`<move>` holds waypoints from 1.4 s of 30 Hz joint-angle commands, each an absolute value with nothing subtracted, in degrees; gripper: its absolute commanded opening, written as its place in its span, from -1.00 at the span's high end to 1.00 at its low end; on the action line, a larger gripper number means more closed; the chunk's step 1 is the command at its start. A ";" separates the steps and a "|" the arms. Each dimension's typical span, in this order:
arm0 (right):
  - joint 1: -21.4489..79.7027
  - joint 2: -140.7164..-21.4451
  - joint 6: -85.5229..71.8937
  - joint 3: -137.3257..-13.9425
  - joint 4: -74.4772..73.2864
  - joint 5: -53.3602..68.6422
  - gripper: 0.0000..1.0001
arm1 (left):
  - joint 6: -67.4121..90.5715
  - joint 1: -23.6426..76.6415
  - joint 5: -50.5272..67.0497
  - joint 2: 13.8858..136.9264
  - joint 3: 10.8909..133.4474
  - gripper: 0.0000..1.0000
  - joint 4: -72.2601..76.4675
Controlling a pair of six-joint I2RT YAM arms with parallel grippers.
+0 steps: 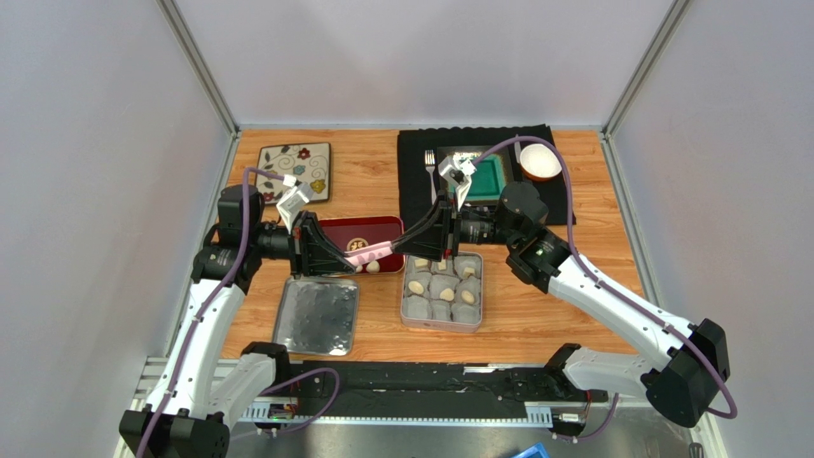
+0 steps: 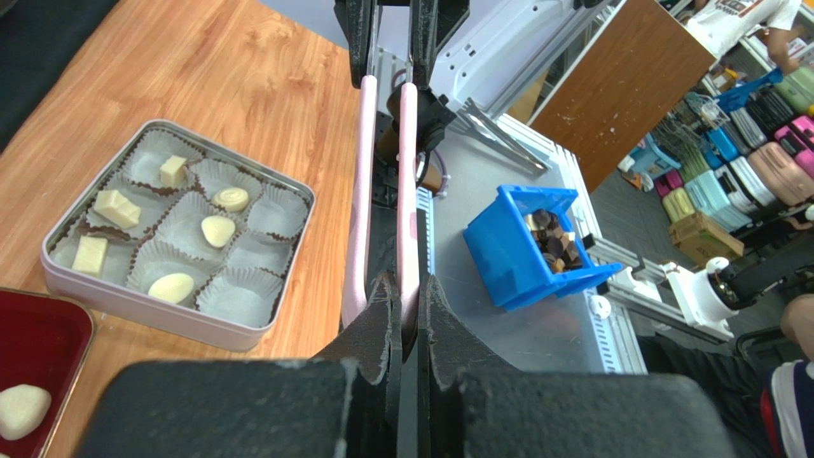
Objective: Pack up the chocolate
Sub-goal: Pick up the fake chocolate from the plate.
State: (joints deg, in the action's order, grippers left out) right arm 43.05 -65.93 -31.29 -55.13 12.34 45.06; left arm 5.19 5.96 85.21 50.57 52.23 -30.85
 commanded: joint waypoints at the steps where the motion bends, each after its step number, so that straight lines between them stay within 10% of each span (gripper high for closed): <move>1: 45.00 -65.92 -32.34 -55.81 18.28 43.86 0.65 | 5.45 5.89 83.58 50.01 52.65 1.00 -29.62; 17: 45.53 -63.46 -33.40 -51.95 24.52 39.90 0.99 | 5.54 5.89 83.50 49.66 52.21 1.00 -29.71; 25: 49.83 -63.19 -34.19 -41.86 43.98 35.16 -0.09 | 10.97 5.80 83.23 48.34 49.76 1.00 -22.88; 42: 55.90 -65.22 -31.73 -36.30 57.48 20.22 0.02 | 23.91 5.19 79.01 43.86 46.41 1.00 -11.08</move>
